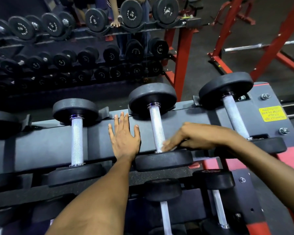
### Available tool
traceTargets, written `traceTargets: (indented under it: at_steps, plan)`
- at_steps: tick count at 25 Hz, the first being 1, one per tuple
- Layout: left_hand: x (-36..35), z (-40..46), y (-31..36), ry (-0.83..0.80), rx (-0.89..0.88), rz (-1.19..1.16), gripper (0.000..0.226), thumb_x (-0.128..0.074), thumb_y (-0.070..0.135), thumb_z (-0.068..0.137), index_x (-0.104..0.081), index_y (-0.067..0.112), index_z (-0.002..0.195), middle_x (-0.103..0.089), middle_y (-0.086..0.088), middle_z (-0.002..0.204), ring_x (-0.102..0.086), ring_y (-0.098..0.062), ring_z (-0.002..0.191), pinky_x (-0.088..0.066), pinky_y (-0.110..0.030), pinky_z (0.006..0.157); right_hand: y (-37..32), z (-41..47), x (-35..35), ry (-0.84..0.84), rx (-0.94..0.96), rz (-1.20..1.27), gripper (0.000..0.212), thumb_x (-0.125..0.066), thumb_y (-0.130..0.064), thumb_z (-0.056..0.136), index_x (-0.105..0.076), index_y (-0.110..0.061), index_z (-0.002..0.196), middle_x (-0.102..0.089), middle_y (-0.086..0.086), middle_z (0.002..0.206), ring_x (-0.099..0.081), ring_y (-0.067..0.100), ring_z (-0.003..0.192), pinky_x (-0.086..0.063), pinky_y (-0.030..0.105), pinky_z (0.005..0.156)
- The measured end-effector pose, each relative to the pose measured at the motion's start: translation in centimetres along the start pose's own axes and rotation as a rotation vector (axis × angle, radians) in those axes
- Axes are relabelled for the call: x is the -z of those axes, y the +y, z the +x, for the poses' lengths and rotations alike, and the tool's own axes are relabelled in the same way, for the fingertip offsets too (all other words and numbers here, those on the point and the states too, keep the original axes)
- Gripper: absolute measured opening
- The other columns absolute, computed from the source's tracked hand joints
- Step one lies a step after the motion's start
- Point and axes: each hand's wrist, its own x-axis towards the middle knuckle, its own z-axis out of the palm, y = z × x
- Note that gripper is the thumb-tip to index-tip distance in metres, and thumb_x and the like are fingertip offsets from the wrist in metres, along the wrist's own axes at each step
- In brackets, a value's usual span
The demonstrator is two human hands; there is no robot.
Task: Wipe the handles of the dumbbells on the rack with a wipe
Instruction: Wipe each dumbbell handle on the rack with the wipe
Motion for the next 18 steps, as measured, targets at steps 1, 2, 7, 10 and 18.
traceTargets:
  at_steps: [1,2,7,10,18]
  plan:
    - [0.0,0.0,0.0,0.0,0.003,0.002,0.059,-0.035,0.041,0.1,-0.024,0.018,0.153,-0.019,0.004,0.161,-0.003,-0.013,0.149,0.008,-0.037,0.121,1.0,-0.9,-0.1,0.005,-0.091,-0.009,0.042,-0.053,0.0,0.086,-0.067,-0.027,0.115,-0.068,-0.008,0.114,-0.061,-0.011,0.092,-0.045,0.01,0.087]
    - [0.0,0.0,0.0,0.0,0.003,0.002,0.059,-0.035,0.041,0.1,-0.024,0.018,0.153,-0.018,0.004,0.161,-0.002,-0.013,0.15,0.007,-0.037,0.121,1.7,-1.5,-0.3,0.051,-0.194,-0.023,0.041,-0.052,-0.001,0.086,-0.069,-0.027,0.113,-0.071,-0.006,0.109,-0.059,-0.011,0.079,-0.043,0.007,0.075]
    - [0.0,0.0,0.0,-0.009,0.005,0.008,0.062,-0.027,0.045,0.098,-0.023,0.019,0.153,-0.017,0.004,0.161,0.0,-0.011,0.149,0.007,-0.037,0.121,1.8,3.4,-4.3,0.089,-0.31,0.97,0.04,-0.055,0.0,0.068,-0.066,-0.014,0.104,-0.068,0.002,0.091,-0.052,0.006,0.07,-0.036,0.013,0.053]
    - [0.0,0.0,0.1,-0.007,0.01,0.003,0.063,-0.025,0.047,0.097,-0.024,0.019,0.153,-0.018,0.005,0.161,0.0,-0.011,0.149,0.009,-0.035,0.121,4.4,4.9,-5.0,-0.041,-0.238,1.141,0.065,-0.057,-0.009,0.048,-0.062,-0.015,0.113,-0.054,0.017,0.105,-0.042,0.011,0.068,-0.032,0.015,0.05]
    - [0.1,-0.1,0.2,-0.015,0.017,-0.002,0.067,-0.021,0.05,0.093,-0.023,0.02,0.153,-0.016,0.005,0.161,0.002,-0.01,0.149,0.011,-0.035,0.12,5.2,4.0,-3.9,-0.013,-0.281,1.333,0.033,-0.065,-0.001,0.079,-0.058,0.012,0.108,-0.069,0.012,0.093,-0.068,0.012,0.077,-0.057,0.024,0.078]
